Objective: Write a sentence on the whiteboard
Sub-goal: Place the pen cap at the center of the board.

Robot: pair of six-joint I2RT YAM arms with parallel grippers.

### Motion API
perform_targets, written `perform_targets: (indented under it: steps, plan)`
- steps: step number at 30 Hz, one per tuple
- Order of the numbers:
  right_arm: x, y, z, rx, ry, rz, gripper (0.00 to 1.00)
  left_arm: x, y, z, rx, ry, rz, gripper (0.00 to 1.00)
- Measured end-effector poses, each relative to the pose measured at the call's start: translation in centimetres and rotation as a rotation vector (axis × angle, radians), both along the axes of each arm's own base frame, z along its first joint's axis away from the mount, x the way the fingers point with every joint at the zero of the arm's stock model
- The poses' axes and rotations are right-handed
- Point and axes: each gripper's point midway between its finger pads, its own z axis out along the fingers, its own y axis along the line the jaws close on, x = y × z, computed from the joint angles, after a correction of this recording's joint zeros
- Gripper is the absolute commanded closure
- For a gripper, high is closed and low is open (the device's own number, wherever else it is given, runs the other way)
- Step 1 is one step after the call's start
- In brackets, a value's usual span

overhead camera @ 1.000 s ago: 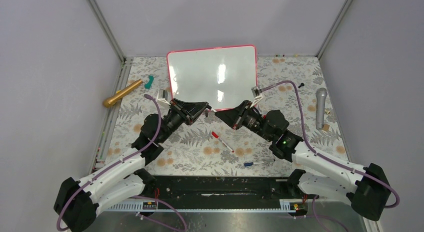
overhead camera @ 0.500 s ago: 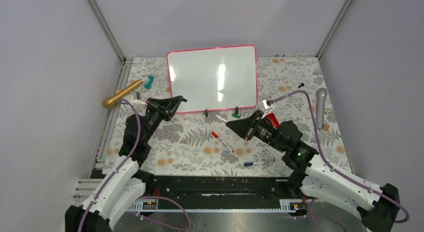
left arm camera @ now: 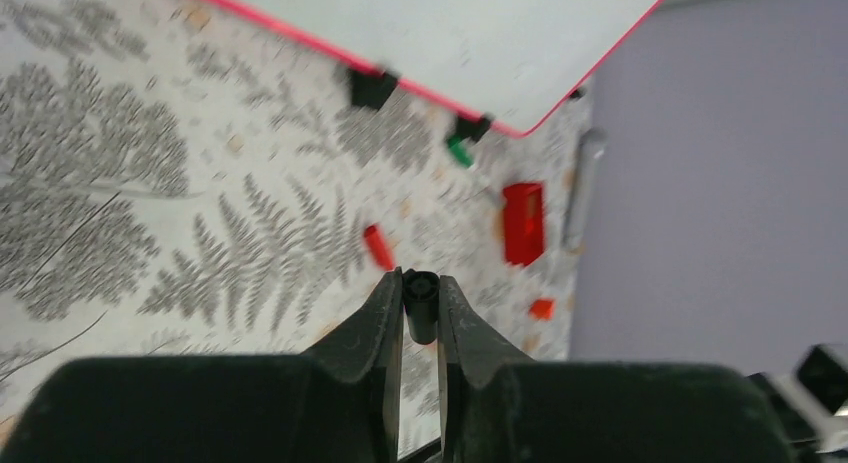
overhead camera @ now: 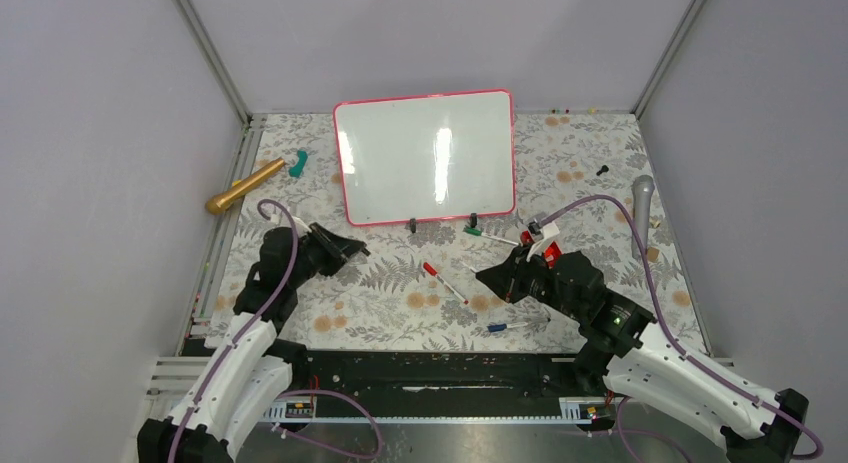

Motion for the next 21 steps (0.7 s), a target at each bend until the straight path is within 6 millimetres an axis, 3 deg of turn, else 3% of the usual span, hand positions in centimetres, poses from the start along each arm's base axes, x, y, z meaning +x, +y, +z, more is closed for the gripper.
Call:
perform_targets:
  steps: [8,18,21]
  plan:
    - [0.0,-0.3,-1.2,-0.069,0.044,-0.005,1.0,-4.4,-1.9,-6.1,0.208,0.137,-0.163,1.0]
    - [1.5,-1.4,-1.8,-0.214,0.164,-0.127,1.0,-6.0,-1.5,-12.2,0.453,0.293,-0.227,1.0]
    - [1.8,-2.3,-2.9,-0.234,0.224,-0.213,1.0,-5.9,-1.4,-13.2,0.477,0.318,-0.234,0.87]
